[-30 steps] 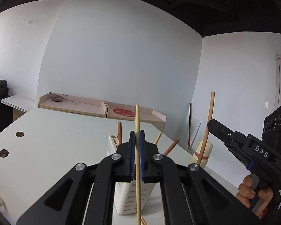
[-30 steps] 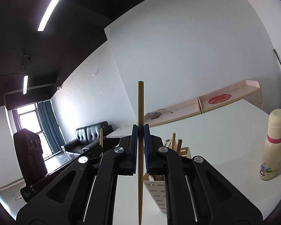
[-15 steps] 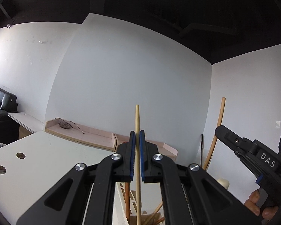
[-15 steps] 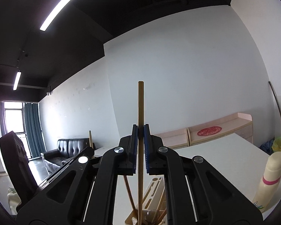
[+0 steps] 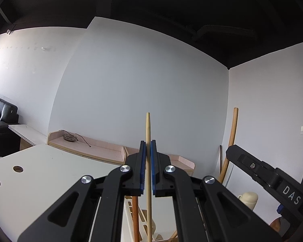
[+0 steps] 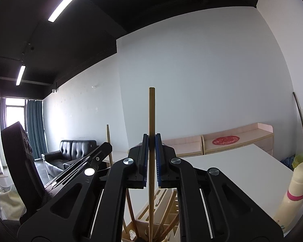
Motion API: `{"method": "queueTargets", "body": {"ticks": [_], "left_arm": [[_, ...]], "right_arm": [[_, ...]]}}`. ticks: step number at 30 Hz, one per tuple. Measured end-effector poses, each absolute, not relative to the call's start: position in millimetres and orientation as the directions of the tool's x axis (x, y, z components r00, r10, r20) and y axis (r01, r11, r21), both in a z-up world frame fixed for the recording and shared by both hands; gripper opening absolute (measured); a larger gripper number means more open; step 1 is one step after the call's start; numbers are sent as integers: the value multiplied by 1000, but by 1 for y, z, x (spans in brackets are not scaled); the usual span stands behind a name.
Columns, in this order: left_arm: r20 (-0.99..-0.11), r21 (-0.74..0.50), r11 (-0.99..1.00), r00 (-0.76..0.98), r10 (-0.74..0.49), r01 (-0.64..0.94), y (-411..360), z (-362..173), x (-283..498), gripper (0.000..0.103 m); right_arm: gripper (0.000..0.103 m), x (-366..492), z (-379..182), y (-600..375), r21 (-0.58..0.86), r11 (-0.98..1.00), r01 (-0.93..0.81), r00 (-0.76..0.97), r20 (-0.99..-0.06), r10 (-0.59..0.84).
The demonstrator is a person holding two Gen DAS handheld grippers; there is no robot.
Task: Organize utensils
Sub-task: 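Lower both chopsticks into the holder and open both tools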
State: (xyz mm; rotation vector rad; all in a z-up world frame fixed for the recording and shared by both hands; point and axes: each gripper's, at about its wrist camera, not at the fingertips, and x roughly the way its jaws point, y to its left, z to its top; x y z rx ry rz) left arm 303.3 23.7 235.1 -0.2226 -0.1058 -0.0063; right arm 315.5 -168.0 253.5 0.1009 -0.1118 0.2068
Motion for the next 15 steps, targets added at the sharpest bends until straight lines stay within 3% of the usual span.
{"method": "queueTargets", "body": {"ticks": [15], "left_arm": [[83, -176, 984, 996, -26, 40, 11, 222, 296, 4]], "right_arm": [[6, 320, 233, -157, 36, 975, -218, 976, 30, 217]]}}
